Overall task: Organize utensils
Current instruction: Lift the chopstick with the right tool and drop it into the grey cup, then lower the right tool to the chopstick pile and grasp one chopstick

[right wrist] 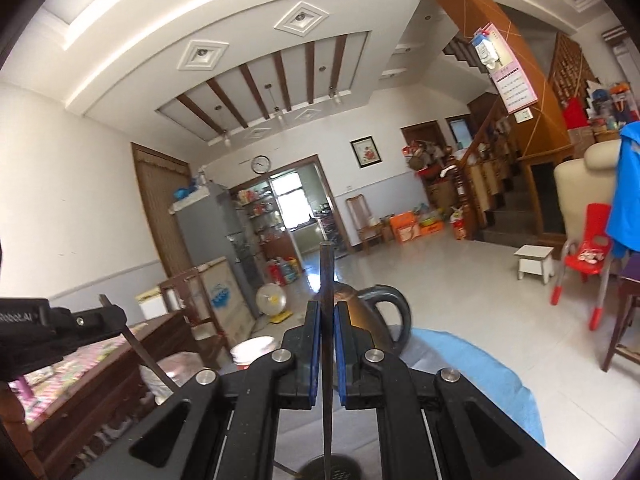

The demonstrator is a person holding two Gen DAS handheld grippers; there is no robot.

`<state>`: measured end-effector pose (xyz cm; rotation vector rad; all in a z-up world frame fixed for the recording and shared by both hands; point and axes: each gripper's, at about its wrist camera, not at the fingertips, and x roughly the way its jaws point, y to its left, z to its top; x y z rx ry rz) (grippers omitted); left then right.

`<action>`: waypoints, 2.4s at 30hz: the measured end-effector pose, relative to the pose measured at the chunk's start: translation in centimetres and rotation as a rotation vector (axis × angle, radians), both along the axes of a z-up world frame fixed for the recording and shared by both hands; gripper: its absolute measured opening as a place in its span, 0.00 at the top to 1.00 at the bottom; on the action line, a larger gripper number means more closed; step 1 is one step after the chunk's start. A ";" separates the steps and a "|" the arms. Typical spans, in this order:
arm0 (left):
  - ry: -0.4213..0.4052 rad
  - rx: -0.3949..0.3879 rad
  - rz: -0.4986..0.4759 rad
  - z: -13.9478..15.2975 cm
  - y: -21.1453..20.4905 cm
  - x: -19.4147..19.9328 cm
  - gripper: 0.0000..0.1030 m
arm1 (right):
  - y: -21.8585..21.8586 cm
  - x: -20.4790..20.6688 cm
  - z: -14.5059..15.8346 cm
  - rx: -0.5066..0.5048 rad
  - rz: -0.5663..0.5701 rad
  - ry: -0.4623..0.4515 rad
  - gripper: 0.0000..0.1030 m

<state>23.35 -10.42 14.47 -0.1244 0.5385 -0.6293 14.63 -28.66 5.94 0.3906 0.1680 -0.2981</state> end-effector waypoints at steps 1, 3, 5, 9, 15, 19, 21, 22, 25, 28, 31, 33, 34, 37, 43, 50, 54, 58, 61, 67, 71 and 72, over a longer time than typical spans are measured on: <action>0.012 0.012 0.004 -0.6 -0.5 0.3 0.94 | -0.3 0.6 -0.6 0.010 0.003 0.019 0.93; 0.057 0.033 0.003 -2.1 -1.4 0.9 0.94 | -0.8 1.7 -1.9 0.038 0.017 0.070 0.93; 0.115 0.082 0.007 -4.2 -2.3 2.0 0.94 | -1.3 2.9 -3.4 0.066 0.043 0.132 0.93; 0.212 0.152 0.005 -7.0 -2.6 2.9 0.94 | -2.7 3.5 -5.5 0.180 0.104 0.210 0.90; 0.191 0.158 -0.008 -7.0 -0.1 1.3 0.46 | -4.5 1.3 -6.2 0.295 0.176 0.227 0.67; 0.133 0.154 0.002 -7.0 3.1 -0.7 0.44 | -4.0 -2.7 -6.0 0.292 0.163 0.154 0.34; 0.138 0.157 0.031 -8.1 5.1 -1.2 0.43 | -3.5 -4.1 -6.0 0.288 0.159 0.145 0.36; 0.154 0.171 0.060 -9.0 6.5 -1.5 0.43 | -3.1 -4.6 -6.3 0.294 0.167 0.151 0.38; 0.234 0.198 0.125 -11.9 9.2 -1.5 0.43 | -1.2 -5.1 -7.7 0.294 0.244 0.235 0.62; 0.353 0.233 0.189 -15.8 11.8 -1.2 0.43 | 1.1 -4.4 -9.9 0.297 0.316 0.353 0.67; 0.485 0.228 0.200 -19.4 13.6 -0.8 0.43 | 3.6 -2.9 -12.8 0.296 0.381 0.499 0.75; 0.535 0.217 0.195 -20.6 13.9 -0.7 0.43 | 5.1 -1.7 -14.7 0.305 0.421 0.579 0.78; 0.552 0.218 0.189 -21.1 13.8 -0.6 0.43 | 5.8 -1.1 -15.8 0.314 0.437 0.620 0.79; 0.591 0.213 0.144 -22.1 13.3 -0.6 0.51 | 6.7 0.6 -18.6 0.337 0.455 0.701 0.80; 0.640 0.161 0.090 -23.1 13.6 -0.1 0.71 | 8.0 3.6 -21.7 0.329 0.457 0.810 0.81; 0.681 0.126 0.040 -23.1 12.7 1.1 0.80 | 9.2 5.6 -23.3 0.284 0.458 0.857 0.83; 0.727 0.119 -0.005 -23.4 11.1 2.1 0.80 | 8.9 5.1 -22.9 0.268 0.455 0.838 0.93; 0.787 0.114 -0.021 -24.4 9.1 3.6 0.80 | 7.3 3.6 -21.9 0.303 0.446 0.788 0.93; 0.808 0.114 -0.017 -24.6 7.6 4.7 0.80 | 5.9 2.3 -20.6 0.322 0.443 0.741 0.93; 0.811 0.194 0.017 -25.1 4.4 6.2 0.78 | 4.3 0.6 -19.1 0.348 0.445 0.681 0.93; 0.826 0.238 0.044 -26.0 3.5 6.5 0.78 | 3.7 0.2 -19.2 0.361 0.444 0.665 0.93; 0.828 0.244 0.049 -26.2 3.3 6.5 0.78 | 3.5 0.0 -19.2 0.365 0.444 0.663 0.93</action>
